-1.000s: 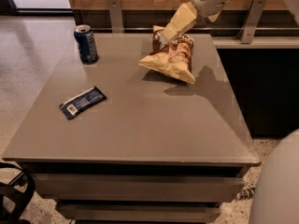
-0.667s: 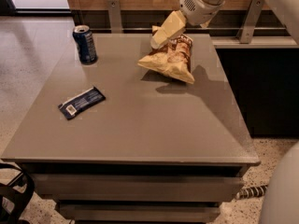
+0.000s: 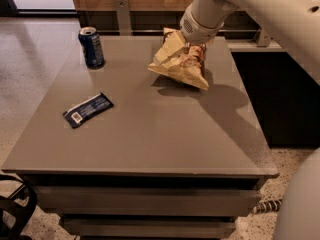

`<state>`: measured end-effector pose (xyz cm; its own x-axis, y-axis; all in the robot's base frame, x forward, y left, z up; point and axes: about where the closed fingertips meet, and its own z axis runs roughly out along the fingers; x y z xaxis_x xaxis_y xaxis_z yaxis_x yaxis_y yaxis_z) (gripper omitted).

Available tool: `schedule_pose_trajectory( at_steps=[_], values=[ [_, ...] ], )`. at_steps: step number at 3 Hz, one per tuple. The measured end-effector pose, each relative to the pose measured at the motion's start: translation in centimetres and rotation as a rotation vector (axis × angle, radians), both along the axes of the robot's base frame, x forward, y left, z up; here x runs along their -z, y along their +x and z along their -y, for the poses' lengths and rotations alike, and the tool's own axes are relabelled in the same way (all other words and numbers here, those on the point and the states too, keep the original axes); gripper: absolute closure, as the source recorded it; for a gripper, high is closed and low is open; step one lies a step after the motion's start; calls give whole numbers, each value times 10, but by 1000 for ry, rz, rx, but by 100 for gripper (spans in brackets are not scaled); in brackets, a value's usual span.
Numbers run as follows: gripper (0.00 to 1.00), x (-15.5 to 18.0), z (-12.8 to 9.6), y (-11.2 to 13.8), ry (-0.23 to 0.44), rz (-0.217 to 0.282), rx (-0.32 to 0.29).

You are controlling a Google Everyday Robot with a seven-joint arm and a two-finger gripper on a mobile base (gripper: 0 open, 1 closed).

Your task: Pick brown chip bag

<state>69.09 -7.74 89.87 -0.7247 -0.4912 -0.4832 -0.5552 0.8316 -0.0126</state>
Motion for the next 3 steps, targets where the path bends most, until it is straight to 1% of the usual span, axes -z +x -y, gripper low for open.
schedule_pose_trajectory(
  at_steps=[1,2,3],
  values=[
    [0,16,-23,18,-6,18,-19],
    [0,40,-49,28,-11,-2,-51],
    [0,63,-53,30,-11,-15,-64]
  ],
)
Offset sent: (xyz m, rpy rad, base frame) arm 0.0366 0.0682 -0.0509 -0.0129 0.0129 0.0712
